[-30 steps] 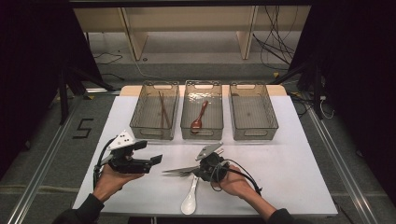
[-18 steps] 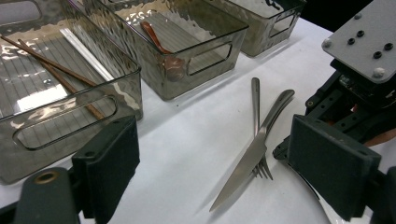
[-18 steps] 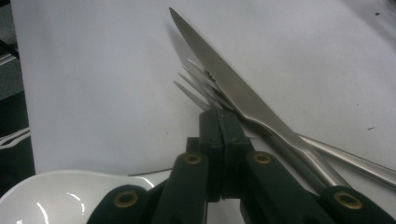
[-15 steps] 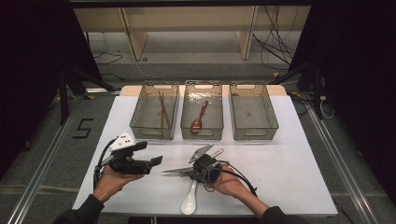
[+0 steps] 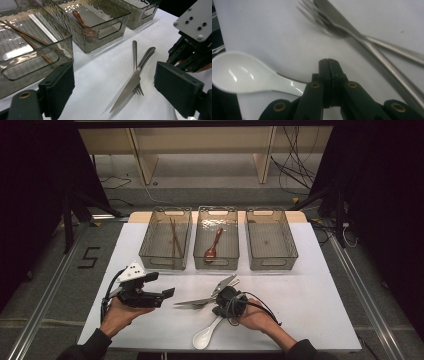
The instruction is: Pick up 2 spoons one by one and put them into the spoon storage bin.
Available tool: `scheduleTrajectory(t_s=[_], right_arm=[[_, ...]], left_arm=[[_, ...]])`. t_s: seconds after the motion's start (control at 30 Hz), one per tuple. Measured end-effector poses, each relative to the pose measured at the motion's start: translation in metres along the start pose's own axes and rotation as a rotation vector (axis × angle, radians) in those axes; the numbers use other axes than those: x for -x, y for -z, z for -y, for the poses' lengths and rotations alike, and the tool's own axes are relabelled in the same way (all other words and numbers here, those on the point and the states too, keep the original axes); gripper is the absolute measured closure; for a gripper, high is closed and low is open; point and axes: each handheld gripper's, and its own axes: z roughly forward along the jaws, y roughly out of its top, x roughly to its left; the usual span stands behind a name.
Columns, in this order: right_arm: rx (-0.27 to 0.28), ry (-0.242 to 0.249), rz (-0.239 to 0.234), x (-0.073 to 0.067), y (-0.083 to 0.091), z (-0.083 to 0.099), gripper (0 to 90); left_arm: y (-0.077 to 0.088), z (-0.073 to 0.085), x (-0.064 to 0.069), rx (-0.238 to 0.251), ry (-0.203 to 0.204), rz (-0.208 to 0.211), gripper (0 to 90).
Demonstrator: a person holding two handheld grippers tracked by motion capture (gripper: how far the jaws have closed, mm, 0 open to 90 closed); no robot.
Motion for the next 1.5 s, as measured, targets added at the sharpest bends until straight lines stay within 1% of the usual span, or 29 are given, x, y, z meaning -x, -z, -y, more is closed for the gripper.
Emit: scheduleTrajectory(t_s=[0.03, 0.1, 0.13, 0.17, 0.27, 0.33, 0.37, 0.47, 0.57, 0.63, 0.7, 0.77, 0.8, 0.83, 0.9, 0.93, 0.97, 1.0, 1.03, 1.07, 1.1, 1.2, 1.23, 1.27, 1.37, 1.4, 1.5], right_arm=[[-0.011, -0.006, -0.006, 0.001, 0.001, 0.002, 90.0], [-0.027, -0.006, -0.001, 0.001, 0.003, 0.008, 90.0], [-0.025, -0.002, 0.001, 0.002, 0.004, 0.011, 90.0], [-0.028, -0.014, 0.003, 0.002, 0.006, 0.013, 90.0], [-0.036, -0.021, 0.007, 0.002, 0.012, 0.021, 90.0], [-0.038, -0.037, 0.005, 0.003, 0.016, 0.027, 90.0], [-0.042, -0.032, 0.008, 0.003, 0.018, 0.03, 90.0], [-0.047, -0.041, -0.004, 0.001, 0.021, 0.034, 90.0], [-0.06, -0.038, -0.015, -0.002, 0.021, 0.036, 90.0], [-0.062, -0.027, -0.013, -0.004, 0.022, 0.037, 89.8], [-0.06, -0.026, -0.017, -0.005, 0.023, 0.036, 87.3], [-0.035, -0.029, -0.016, -0.006, 0.028, 0.035, 83.4], [-0.013, -0.025, -0.024, -0.006, 0.031, 0.034, 80.5], [0.008, -0.015, -0.029, -0.006, 0.035, 0.032, 76.4], [0.036, 0.007, -0.05, -0.009, 0.04, 0.03, 65.3], [0.036, 0.014, -0.066, -0.012, 0.041, 0.028, 58.5], [0.037, 0.033, -0.062, -0.015, 0.04, 0.027, 53.3], [0.023, 0.045, -0.066, -0.018, 0.039, 0.026, 49.3], [0.011, 0.074, -0.071, -0.02, 0.037, 0.026, 46.5], [0.001, 0.075, -0.076, -0.022, 0.036, 0.025, 44.0], [-0.001, 0.105, -0.07, -0.024, 0.033, 0.025, 42.4], [-0.032, 0.147, -0.068, -0.03, 0.026, 0.022, 41.2], [-0.043, 0.152, -0.073, -0.032, 0.024, 0.021, 41.7], [-0.049, 0.17, -0.07, -0.034, 0.021, 0.021, 42.5], [-0.089, 0.203, -0.065, -0.038, 0.015, 0.02, 45.2], [-0.096, 0.214, -0.053, -0.039, 0.013, 0.02, 46.3], [-0.122, 0.235, -0.054, -0.041, 0.01, 0.021, 50.5]], left_arm=[[0.0, 0.0, 0.0, -0.001, -0.001, 0.0, 16.2], [-0.001, 0.0, 0.0, 0.0, 0.001, 0.002, 16.2], [-0.001, 0.0, 0.0, -0.001, 0.002, 0.003, 16.2], [-0.001, 0.0, 0.0, -0.001, 0.002, 0.004, 16.2], [-0.001, 0.0, 0.001, -0.006, 0.001, 0.007, 16.2], [-0.002, 0.0, 0.001, -0.009, 0.0, 0.007, 16.2], [-0.002, 0.0, 0.001, -0.01, -0.001, 0.007, 16.2], [-0.003, 0.001, 0.001, -0.012, -0.002, 0.007, 16.2], [-0.003, 0.001, 0.0, -0.011, -0.001, 0.006, 16.2], [-0.001, 0.001, 0.0, -0.005, -0.003, 0.008, 16.2], [-0.001, 0.001, 0.0, 0.001, 0.0, 0.007, 16.2], [0.0, 0.0, 0.0, 0.006, -0.002, 0.007, 16.2], [0.001, 0.0, 0.0, 0.009, -0.003, 0.008, 16.2], [0.001, 0.0, 0.0, 0.011, -0.004, 0.008, 16.2], [0.001, 0.0, -0.001, 0.011, -0.004, 0.006, 16.2], [0.001, 0.0, -0.001, 0.012, -0.003, 0.006, 16.2], [0.002, 0.0, -0.001, 0.012, -0.004, 0.005, 16.2], [0.002, 0.0, 0.0, 0.017, 0.001, 0.004, 16.2], [0.002, 0.0, 0.0, 0.018, 0.0, 0.005, 16.2], [0.002, 0.0, 0.0, 0.018, -0.001, 0.005, 16.2], [0.002, 0.0, 0.0, 0.018, 0.001, 0.005, 16.2], [0.002, 0.0, 0.0, 0.012, -0.006, 0.008, 16.2], [0.002, 0.0, 0.0, 0.013, -0.005, 0.009, 16.2], [0.002, 0.0, 0.0, 0.012, -0.005, 0.009, 16.2], [0.002, 0.0, 0.0, 0.013, -0.003, 0.011, 16.2], [0.002, 0.0, 0.0, 0.013, -0.003, 0.01, 16.2], [0.002, 0.0, 0.0, 0.012, -0.008, 0.012, 16.2]])
